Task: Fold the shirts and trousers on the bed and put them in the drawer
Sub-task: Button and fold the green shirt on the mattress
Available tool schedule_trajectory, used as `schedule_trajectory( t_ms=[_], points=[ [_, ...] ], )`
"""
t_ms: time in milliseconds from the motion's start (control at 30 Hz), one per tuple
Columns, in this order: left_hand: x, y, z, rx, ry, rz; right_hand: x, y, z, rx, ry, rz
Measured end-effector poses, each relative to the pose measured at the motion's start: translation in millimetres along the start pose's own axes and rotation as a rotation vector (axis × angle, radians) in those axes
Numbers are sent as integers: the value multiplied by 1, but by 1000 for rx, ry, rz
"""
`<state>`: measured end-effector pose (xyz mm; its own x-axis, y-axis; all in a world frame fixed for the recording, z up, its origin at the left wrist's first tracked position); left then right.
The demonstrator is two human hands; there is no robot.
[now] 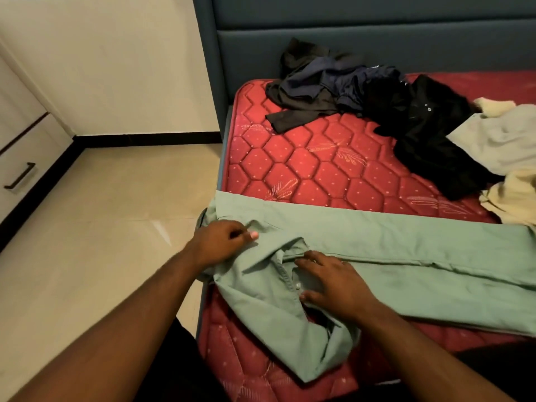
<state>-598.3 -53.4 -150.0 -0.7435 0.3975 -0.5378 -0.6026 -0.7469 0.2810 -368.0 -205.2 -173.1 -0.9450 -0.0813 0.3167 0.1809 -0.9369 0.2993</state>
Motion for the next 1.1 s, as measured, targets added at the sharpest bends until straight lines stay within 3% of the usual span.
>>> schedule_trajectory(
  t_ms=[67, 133, 200, 267, 333, 400, 500, 567, 700, 800, 867, 967, 1100],
  points=[
    [-4, 8, -4, 118, -360, 118, -2, 9, 0, -30, -75, -33],
    [-14, 16, -9, 148, -509, 194, -5, 23, 9, -143, -223, -45],
    [-28, 25, -14, 57, -566, 204, -23, 40, 29, -420, -315, -112],
    [-43, 32, -19, -158, -532, -2, -52, 62, 56, -766, -423, -282],
    [-64, 39, -30, -273, -398, -310, -77, 91, 70, -997, -597, -457],
    [-91, 49, -46, -77, -222, -373, -94, 113, 65, -1036, -862, -556],
    [-114, 51, -68, 354, -165, -181, -112, 135, 52, -852, -1157, -652],
    [-115, 51, -73, 465, -286, -125, -121, 149, 51, -750, -1139, -747],
    [-107, 61, -77, 419, -546, -93, -125, 155, 56, -596, -567, -844],
    [-102, 69, -80, 426, -601, -77, -111, 133, 57, -510, -351, -597],
    [-99, 73, -80, 415, -563, -61, -96, 114, 56, -437, -207, -349],
    [-96, 75, -79, 293, -484, -36, -75, 85, 52, -290, 106, -120],
    [-91, 74, -80, 130, -183, -98, -63, 62, 42, 69, 373, -152]
  ],
)
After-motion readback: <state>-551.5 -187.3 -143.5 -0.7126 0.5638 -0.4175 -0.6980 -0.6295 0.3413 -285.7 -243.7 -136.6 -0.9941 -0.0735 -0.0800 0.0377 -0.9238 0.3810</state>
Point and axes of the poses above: each hand's wrist, its own y-axis away from the middle knuckle, its own z-axis out of the back of the hand, x = y × z, the point moved 1 cm from there along -y, towards the middle knuckle, and after that the axes turned 11 degrees about x, right-handed, at the moved point
